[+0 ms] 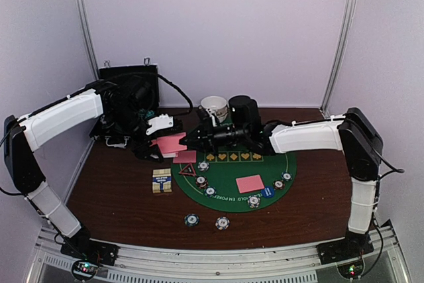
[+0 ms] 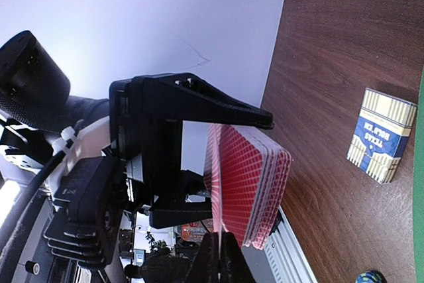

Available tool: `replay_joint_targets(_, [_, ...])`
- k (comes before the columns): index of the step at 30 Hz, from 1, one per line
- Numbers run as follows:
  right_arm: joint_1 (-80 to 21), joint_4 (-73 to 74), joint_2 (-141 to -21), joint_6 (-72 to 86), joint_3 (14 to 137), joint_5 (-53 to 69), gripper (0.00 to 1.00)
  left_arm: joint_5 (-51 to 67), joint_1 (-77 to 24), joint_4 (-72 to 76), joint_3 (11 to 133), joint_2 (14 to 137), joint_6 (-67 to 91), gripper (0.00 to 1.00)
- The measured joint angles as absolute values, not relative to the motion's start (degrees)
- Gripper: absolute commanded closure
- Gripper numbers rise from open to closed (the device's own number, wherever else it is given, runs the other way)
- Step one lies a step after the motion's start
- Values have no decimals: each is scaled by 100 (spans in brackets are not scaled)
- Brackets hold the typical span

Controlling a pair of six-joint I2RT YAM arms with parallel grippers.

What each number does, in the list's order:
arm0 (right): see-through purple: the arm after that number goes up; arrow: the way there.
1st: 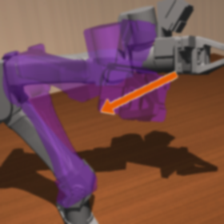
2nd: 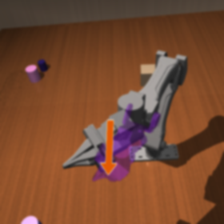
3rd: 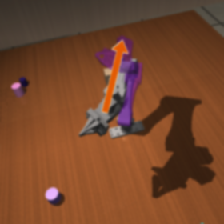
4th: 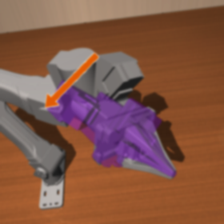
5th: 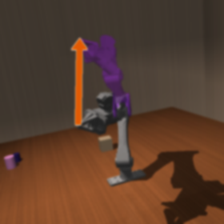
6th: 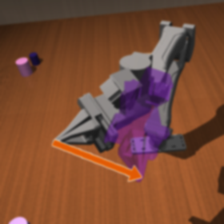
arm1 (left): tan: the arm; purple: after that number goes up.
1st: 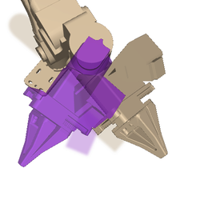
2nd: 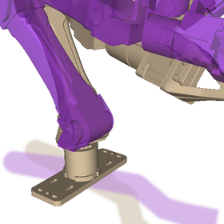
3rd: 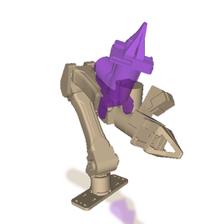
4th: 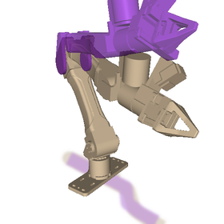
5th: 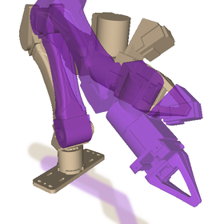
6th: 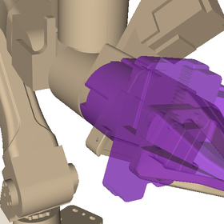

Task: Distribute texas hold em gaming equipment
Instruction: Pick up the poker card from the face-down deck piles, then distribute the poker card in the dealer area.

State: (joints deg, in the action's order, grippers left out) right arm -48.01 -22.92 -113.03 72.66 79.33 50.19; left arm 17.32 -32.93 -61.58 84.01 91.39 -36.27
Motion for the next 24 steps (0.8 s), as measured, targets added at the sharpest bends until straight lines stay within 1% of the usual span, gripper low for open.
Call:
replay_joint_targets(8, [-4648,-2416,-11288,7397,7682,5083,100,1656,-3293,-6154,8401,9139,-3629,99])
replay_joint_targets(19, [-3769,-2379,-10925,7255,7240,5135,100,1614,-3293,-6156,8385,9139,-3629,100])
replay_joint_targets(24, [-3649,-2112,-10989,7000,7314,5140,100,1608,-3293,-6156,8385,9137,-3629,100])
